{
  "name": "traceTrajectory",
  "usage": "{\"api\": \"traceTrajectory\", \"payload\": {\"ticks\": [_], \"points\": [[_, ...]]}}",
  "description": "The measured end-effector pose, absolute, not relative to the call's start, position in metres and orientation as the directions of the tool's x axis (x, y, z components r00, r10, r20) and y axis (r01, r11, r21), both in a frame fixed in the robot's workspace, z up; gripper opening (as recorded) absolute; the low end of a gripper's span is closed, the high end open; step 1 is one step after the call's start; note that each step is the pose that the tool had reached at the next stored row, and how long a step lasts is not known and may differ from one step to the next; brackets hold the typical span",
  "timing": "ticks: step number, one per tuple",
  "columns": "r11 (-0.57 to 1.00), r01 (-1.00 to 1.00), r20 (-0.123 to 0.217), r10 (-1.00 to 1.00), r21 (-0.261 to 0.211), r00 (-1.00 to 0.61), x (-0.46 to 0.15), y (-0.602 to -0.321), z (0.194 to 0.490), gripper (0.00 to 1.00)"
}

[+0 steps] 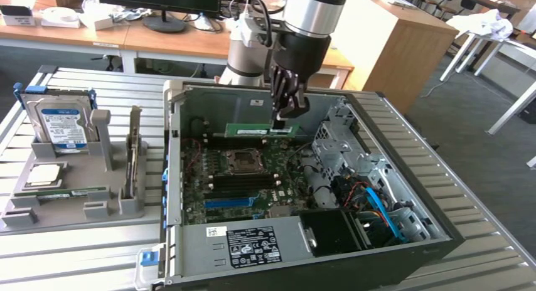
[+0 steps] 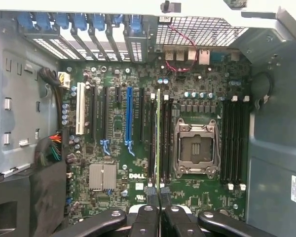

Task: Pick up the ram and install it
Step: 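Pick up the ram and move it above insertion slot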

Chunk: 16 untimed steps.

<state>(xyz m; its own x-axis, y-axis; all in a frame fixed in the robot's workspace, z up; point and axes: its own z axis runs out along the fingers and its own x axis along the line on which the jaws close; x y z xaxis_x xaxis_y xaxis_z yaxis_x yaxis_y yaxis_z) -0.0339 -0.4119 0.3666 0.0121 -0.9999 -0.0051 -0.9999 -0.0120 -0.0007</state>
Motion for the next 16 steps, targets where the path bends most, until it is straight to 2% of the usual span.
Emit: {"api": "traceTrajectory", "payload": {"ticks": [16], "points": [[-0.012, -1.0, -0.005, -1.0, -0.001, 0.012, -0.034, -0.412, 0.35, 0.12]]}}
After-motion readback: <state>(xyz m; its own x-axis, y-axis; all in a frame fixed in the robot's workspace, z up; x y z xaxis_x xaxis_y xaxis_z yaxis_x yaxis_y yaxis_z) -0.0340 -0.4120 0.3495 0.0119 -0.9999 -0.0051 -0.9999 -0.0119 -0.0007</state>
